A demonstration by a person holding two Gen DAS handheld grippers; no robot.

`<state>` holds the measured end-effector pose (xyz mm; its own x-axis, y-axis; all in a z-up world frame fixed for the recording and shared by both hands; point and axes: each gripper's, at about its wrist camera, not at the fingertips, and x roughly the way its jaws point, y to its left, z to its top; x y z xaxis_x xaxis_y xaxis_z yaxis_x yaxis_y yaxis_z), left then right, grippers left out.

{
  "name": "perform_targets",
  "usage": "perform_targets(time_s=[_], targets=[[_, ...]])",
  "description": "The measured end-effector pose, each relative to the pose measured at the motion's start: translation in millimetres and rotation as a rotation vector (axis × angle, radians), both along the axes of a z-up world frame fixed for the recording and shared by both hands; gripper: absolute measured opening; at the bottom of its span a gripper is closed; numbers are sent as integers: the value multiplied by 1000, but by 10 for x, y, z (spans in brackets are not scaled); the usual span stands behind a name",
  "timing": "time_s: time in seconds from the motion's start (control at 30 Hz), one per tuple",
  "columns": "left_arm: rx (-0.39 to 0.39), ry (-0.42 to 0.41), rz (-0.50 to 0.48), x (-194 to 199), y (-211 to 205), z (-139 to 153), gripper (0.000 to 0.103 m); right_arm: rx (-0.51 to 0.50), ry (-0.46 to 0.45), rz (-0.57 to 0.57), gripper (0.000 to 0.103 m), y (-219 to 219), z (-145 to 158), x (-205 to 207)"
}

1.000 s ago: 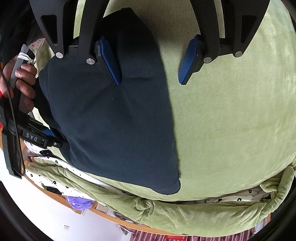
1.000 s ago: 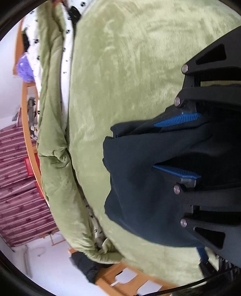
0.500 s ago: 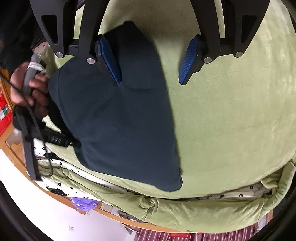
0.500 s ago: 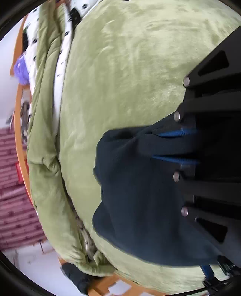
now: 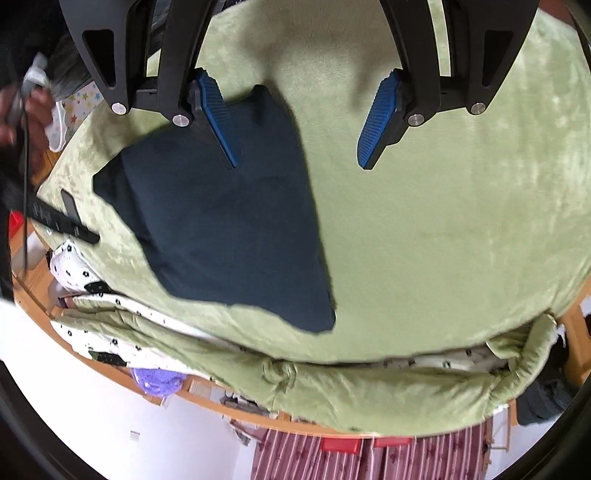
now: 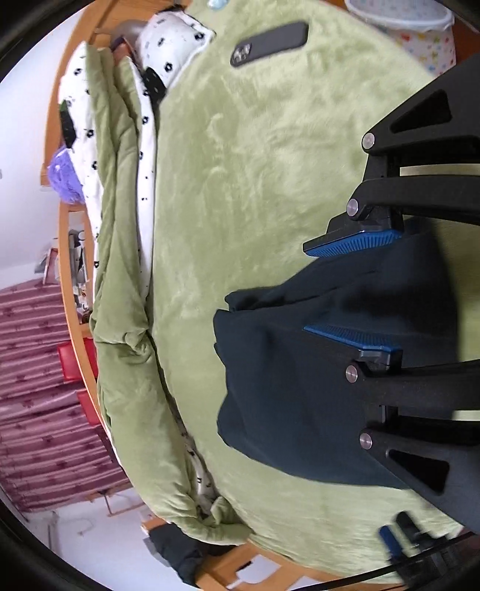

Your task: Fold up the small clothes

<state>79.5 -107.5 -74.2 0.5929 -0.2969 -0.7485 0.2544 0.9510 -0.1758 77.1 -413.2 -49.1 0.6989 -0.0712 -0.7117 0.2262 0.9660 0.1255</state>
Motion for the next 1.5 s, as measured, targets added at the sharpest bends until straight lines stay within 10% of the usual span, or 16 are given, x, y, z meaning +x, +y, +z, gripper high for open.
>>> perform_targets(time_s=[0.3, 0.53, 1.5], targets=[[29, -112, 72, -424, 14, 703, 80, -2, 14, 47, 49, 210, 447, -682], [67, -141, 84, -685, -97, 951, 82, -56, -32, 42, 81, 329, 707, -1047], [84, -193, 96, -1111, -130, 1230, 82, -99, -47, 60, 83, 459, 932, -1462]])
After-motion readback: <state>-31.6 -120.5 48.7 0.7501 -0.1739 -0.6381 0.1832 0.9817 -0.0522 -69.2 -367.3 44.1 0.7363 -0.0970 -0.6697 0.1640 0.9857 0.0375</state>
